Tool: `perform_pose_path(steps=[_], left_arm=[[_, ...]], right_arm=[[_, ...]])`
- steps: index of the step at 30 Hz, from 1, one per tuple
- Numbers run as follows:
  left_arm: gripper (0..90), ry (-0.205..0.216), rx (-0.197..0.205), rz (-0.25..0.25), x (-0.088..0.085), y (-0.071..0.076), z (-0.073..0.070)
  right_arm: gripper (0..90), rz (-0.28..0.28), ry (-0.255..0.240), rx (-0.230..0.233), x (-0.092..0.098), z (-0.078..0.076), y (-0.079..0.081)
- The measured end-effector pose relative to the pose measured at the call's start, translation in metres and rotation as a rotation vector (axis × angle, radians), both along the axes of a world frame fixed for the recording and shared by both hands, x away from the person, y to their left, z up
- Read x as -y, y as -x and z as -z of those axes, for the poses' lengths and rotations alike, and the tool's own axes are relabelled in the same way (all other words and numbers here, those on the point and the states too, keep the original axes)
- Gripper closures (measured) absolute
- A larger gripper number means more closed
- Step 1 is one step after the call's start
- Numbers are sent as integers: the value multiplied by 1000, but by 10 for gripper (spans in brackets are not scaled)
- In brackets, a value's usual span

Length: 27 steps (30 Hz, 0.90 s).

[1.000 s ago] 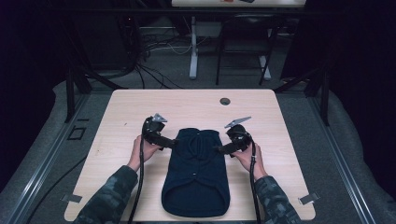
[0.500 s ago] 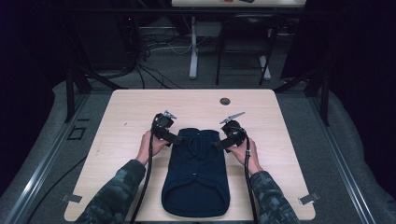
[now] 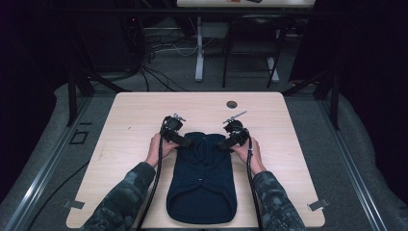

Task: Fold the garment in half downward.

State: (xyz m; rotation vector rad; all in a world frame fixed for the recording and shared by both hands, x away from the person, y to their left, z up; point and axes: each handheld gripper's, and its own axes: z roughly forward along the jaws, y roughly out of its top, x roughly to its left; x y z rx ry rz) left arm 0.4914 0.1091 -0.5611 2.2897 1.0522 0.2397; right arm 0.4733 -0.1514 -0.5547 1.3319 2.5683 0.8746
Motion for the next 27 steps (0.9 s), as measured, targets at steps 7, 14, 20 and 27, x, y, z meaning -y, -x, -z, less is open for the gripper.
perform_pose_path(steps=[7,14,20,27], left_arm=[[55,-6,-18,13,4,-1,6],[78,-8,-30,20,4,-1,9],[102,-45,-29,37,7,0,8],[200,-50,-7,60,9,4,6]], right_arm=[[195,7,3,-24,-3,6,-3],[278,-8,11,-34,-6,7,-2],[317,-41,47,-24,-8,6,0],[471,-31,51,2,-11,6,4]])
